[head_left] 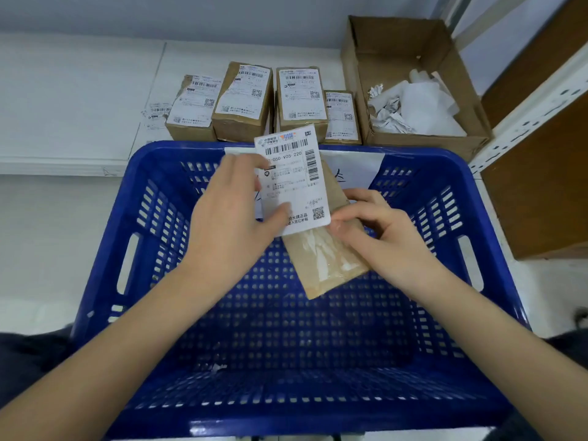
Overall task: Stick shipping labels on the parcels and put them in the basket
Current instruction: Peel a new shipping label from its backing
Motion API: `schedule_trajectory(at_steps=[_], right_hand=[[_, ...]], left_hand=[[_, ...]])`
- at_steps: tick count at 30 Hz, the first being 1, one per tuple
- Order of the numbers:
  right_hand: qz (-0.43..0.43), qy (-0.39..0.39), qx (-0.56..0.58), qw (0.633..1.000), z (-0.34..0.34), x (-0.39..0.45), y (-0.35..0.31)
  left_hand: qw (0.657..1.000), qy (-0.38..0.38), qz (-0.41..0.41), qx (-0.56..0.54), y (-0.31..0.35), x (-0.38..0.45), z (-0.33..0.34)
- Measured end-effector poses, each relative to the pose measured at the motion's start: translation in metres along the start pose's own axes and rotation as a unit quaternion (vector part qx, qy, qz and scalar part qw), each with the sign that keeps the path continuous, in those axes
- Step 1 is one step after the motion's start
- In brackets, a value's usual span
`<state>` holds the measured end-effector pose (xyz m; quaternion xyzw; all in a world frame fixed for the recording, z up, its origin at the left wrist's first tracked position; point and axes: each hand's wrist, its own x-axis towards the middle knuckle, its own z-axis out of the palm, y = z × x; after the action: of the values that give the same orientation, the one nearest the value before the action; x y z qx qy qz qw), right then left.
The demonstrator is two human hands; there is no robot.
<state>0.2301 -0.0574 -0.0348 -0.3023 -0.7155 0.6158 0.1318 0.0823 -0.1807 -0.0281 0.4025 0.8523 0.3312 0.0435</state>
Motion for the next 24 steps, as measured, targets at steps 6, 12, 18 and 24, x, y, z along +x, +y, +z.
schedule_trajectory(at_steps=[6, 12, 18, 24], right_hand=[[-0.019, -0.003, -0.009, 1.0, 0.002, 0.0, 0.002], [-0.03, -0.011, -0.029, 0.999, 0.003, 0.0, 0.005], [-0.035, -0.012, -0.039, 0.999, 0.002, 0.001, 0.006], [-0.039, -0.014, -0.039, 0.998, 0.002, 0.001, 0.007]], left_hand=[[0.979, -0.057, 0.186, -0.056, 0.005, -0.013, 0.012], [0.978, -0.041, 0.192, -0.069, 0.002, -0.012, 0.013], [0.979, -0.033, 0.185, -0.082, 0.001, -0.013, 0.016], [0.981, -0.031, 0.163, -0.102, 0.001, -0.013, 0.017]])
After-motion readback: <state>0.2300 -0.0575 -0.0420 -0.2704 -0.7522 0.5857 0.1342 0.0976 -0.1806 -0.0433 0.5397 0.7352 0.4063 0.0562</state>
